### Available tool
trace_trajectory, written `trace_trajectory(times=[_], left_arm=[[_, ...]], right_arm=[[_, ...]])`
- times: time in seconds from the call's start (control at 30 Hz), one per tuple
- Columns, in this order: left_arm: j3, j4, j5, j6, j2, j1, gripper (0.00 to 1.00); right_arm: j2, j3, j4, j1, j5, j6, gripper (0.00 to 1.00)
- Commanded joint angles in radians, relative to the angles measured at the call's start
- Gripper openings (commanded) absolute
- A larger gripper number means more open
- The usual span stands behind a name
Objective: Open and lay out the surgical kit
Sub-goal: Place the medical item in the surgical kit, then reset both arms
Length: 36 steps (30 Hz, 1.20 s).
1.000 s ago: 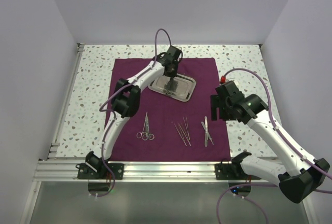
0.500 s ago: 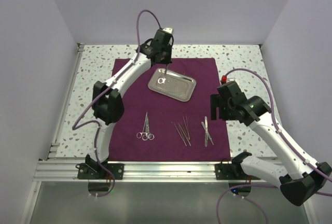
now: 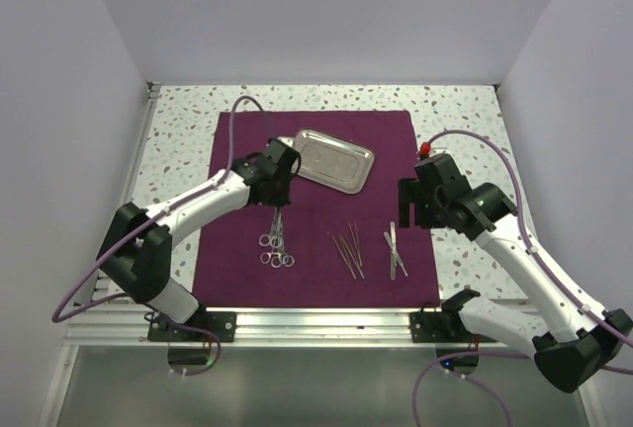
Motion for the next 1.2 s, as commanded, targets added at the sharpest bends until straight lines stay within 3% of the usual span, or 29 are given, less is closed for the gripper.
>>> trace_trajectory(times=[0.0,0.13,0.2,0.27,0.33,0.43,0.53,0.67,0.73,0.93,1.17], left_arm=[[-0.091,0.105,-0.019,-0.082,-0.062,-0.014,0.00],[-0.163,0.152,-0.010,-0.107,-0.067,-0.020,0.04],[-0.167,0.158,-0.004,-0.111,-0.064,-0.023,0.34],[-0.154,0.152,-0.010,-0.110,-0.074,-0.027,0.72],[-0.127,0.134,-0.017,-0.108,-0.090,-0.030,0.82],[-0.086,0.100,-0.044,-0.090,-0.142,-0.030,0.85],[-0.082,0.094,-0.082,-0.050,-0.234,-0.028,0.82],[-0.169,0.144,-0.247,0.023,-0.478,-0.030,0.83],[-0.276,0.244,-0.344,0.080,-0.641,-0.028,0.84],[-0.585,0.603,-0.404,0.327,-1.034,-0.033,0.84],[-0.524,0.553,-0.476,0.350,-0.963,-0.033,0.85]], right_arm=[[0.000,0.014,0.021,-0.003,-0.029,0.009,0.83],[-0.020,0.005,0.009,-0.002,-0.028,0.012,0.83],[-0.037,-0.001,0.002,-0.002,-0.028,0.015,0.84],[-0.061,-0.001,0.011,-0.003,-0.043,0.012,0.85],[-0.112,0.002,0.037,-0.003,-0.060,0.008,0.89],[-0.185,0.033,0.087,-0.002,-0.069,-0.003,0.98],[-0.218,0.076,0.132,-0.003,-0.039,-0.034,0.98],[-0.221,0.083,0.187,-0.002,0.113,-0.014,0.98],[-0.238,0.065,0.227,-0.002,0.174,-0.029,0.98],[-0.315,0.025,0.322,-0.003,0.187,-0.100,0.98],[-0.367,0.004,0.342,-0.002,0.185,-0.109,0.98]])
